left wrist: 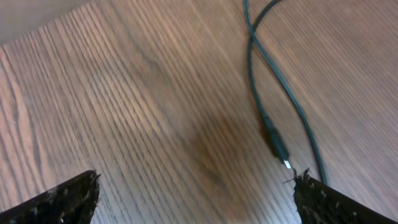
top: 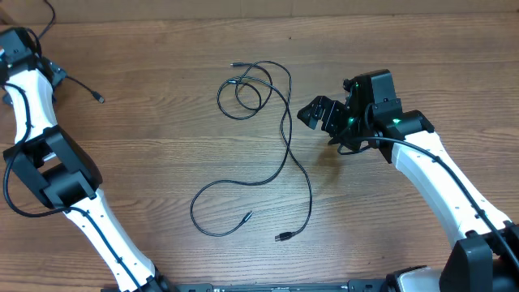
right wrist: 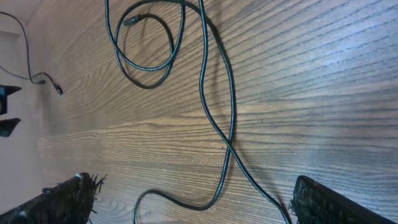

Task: Untangle cables
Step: 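Move the left gripper back toward the remaining cable on the table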

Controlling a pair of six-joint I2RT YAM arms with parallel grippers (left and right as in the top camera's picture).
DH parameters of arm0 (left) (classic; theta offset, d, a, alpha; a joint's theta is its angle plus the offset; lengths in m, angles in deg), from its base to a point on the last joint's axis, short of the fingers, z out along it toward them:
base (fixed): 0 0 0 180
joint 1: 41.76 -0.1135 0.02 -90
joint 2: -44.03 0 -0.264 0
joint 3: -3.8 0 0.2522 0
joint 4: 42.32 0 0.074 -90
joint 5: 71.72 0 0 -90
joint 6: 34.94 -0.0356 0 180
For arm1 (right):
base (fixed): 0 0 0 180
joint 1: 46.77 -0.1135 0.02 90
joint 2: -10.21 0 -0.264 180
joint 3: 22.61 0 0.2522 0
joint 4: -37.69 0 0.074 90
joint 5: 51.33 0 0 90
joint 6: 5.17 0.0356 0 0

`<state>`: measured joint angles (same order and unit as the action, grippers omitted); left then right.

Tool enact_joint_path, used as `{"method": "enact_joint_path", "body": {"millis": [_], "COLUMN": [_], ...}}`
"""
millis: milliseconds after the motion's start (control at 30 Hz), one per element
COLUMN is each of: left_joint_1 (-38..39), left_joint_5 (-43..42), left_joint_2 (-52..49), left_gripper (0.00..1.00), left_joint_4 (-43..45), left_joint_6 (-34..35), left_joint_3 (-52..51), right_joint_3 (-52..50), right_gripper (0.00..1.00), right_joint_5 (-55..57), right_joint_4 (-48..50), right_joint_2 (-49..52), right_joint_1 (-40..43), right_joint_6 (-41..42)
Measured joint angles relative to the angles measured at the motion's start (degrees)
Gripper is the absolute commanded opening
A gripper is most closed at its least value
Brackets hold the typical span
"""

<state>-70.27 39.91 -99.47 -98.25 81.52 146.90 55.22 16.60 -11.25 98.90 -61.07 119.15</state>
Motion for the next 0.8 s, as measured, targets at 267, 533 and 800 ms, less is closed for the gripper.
{"method": "enact_joint_path", "body": {"millis": [267,533,800], "left_joint_1": [5.2,17.75,34.18], "left_joint_5": [-10.71,-35.3,-36.74], "left_joint_2": [7.32,12.46,8.48], "left_gripper": [1.0,1.0,1.0], "left_joint_4": [-10.88,-21.35,-24.04], "left_joint_6": [-0.74,-3.58,-17.9], "left_joint_3": [11.32,13.18,13.09], "right_joint_3": [0.0,0.0,0.0], "right_gripper": [1.0,1.0,1.0], "right_joint_5": [0.0,-0.02,0.0], "right_joint_4": [0.0,-0.07,-0.02], "right_joint_2": [0.0,0.0,0.0], "right_joint_1": [0.0,0.0,0.0], "right_joint_6": [0.0,0.02,0.0]}}
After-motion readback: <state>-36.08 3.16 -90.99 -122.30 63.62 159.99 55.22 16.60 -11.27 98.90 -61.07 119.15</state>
